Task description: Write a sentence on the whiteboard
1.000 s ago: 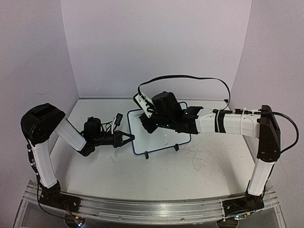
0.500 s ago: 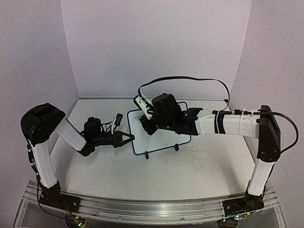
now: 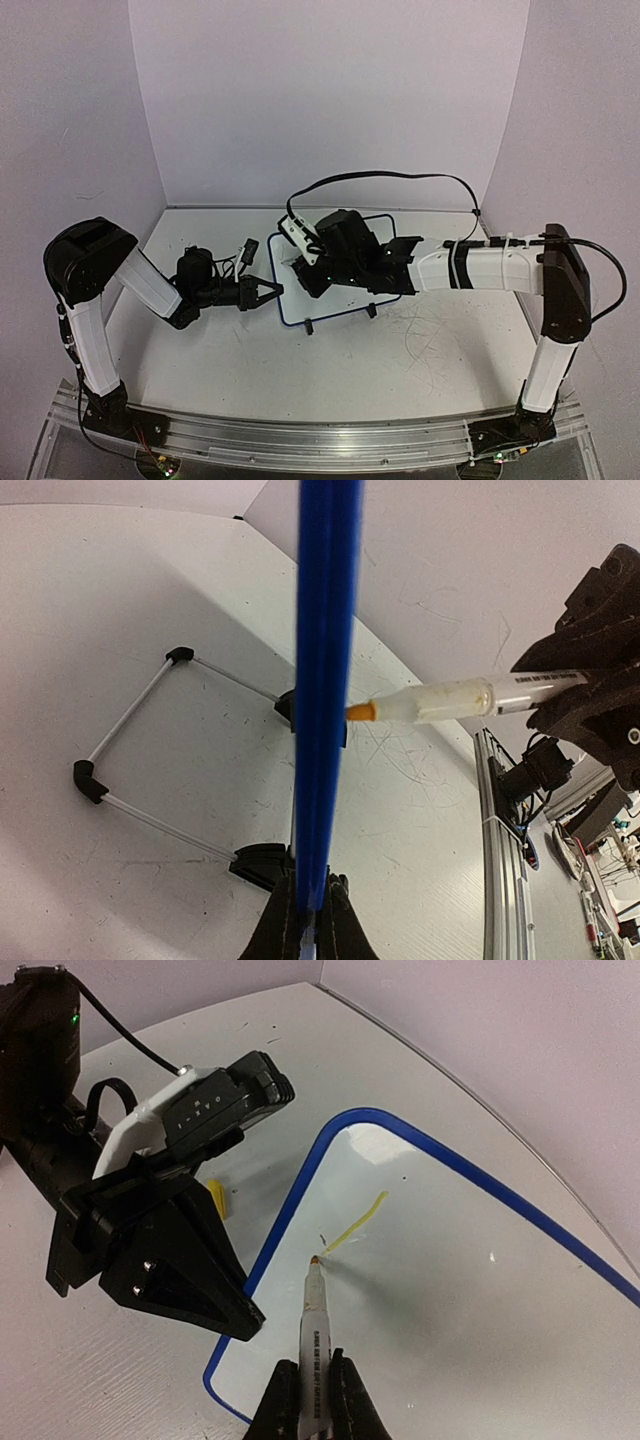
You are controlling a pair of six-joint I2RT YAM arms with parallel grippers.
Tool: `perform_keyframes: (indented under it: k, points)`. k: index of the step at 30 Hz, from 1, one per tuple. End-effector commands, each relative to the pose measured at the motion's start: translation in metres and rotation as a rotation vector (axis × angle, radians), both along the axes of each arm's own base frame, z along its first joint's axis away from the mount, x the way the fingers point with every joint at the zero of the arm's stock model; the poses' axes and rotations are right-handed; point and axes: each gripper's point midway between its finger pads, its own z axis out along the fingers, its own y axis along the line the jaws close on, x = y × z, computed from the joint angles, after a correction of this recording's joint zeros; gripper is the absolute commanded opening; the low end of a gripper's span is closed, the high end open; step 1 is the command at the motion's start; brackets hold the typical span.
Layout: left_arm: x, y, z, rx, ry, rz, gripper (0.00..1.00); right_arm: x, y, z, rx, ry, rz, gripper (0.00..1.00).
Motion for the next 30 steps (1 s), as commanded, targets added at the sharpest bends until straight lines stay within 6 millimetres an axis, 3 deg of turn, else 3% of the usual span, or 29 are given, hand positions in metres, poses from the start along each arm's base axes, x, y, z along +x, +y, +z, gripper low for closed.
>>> perform_keyframes:
  k: [1,10,17,22,30]
  points:
    - [0.003,-0.001,0.013,-0.014,-0.031,0.001,0.0,-0.001,0.006,0.005,0.032,-0.005,0.001,0.0]
    - [0.003,-0.001,0.012,-0.012,-0.028,0.002,0.0,-0.001,0.006,0.068,0.153,-0.078,0.005,0.0]
    - [0.003,-0.002,0.014,-0.015,-0.031,-0.001,0.0,0.007,-0.001,0.076,0.159,-0.113,-0.031,0.0]
    - [0.003,-0.002,0.013,-0.014,-0.029,-0.001,0.0,0.022,-0.002,0.069,0.146,-0.117,-0.066,0.0]
    - [0.002,-0.002,0.012,-0.011,-0.026,-0.002,0.0,0.029,-0.001,0.065,0.138,-0.118,-0.084,0.0]
